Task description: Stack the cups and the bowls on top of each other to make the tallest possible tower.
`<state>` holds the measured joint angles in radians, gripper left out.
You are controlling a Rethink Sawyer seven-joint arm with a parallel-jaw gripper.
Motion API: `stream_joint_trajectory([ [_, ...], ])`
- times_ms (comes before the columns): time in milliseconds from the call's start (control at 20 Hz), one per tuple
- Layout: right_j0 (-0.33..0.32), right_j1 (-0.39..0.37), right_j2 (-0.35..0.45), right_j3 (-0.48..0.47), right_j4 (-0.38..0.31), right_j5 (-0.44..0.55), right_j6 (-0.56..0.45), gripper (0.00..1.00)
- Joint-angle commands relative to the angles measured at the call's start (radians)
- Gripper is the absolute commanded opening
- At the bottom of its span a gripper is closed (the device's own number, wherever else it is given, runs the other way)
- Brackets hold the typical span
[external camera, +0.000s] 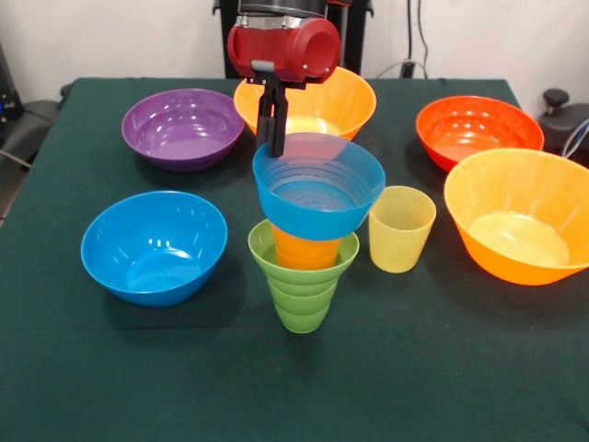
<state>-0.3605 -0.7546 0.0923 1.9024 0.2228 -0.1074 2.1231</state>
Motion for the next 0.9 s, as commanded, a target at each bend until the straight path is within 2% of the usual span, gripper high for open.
stream_joint_trajectory([
  [50,0.020,0.066,0.043,0.028,-0.057,-0.046,0.136,0.00],
  [900,0.007,0.077,0.041,0.036,-0.074,-0.056,0.122,0.00],
])
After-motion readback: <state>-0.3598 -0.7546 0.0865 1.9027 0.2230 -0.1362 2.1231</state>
